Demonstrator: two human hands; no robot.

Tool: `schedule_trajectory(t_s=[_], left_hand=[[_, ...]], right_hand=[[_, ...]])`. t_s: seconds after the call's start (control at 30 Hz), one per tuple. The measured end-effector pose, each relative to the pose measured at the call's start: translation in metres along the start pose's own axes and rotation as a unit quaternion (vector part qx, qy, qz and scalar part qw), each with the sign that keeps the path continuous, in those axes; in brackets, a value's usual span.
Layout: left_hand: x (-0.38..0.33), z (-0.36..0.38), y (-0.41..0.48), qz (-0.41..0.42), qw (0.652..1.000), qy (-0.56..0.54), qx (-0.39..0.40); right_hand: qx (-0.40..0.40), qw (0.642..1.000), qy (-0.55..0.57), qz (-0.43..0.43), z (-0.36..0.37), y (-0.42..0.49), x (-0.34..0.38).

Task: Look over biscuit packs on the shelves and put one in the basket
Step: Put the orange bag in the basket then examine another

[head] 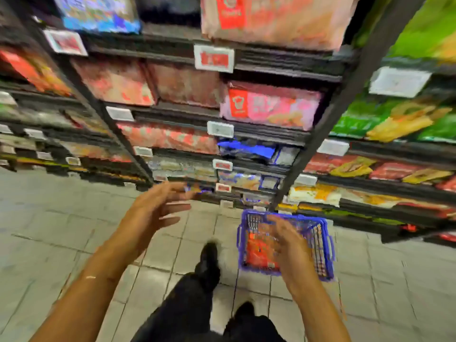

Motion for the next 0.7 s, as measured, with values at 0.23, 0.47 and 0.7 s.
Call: schedule_trajectory(t_s=[0.23, 0.47, 0.7], left_hand=[[-0.037, -0.133, -0.082, 0.064, 0.965, -0.115, -0.227], [-0.060, -0.250, -0.053, 0.068, 0.941, -0.174, -0.283], [-0.087, -0.409, 0.011, 0.068, 0.951, -0.141, -0.265]], right_hand=[[0.117, 0.985, -0.126, 0.008, 0.147, 0.036, 0.006], [0.156, 0.970, -0.184, 0.010, 0.277, 0.109, -0.005], [0.143, 0.975, -0.173, -0.001, 0.401, 0.183, -0.031]])
Point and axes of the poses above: each hand's wrist, its own y-axis towards the middle knuckle, its own z-axis out of the palm, x = y × z, the point moved 6 cm from there along y, towards the middle knuckle, and after that the axes turned 10 degrees about x, right-handed, at the moved point
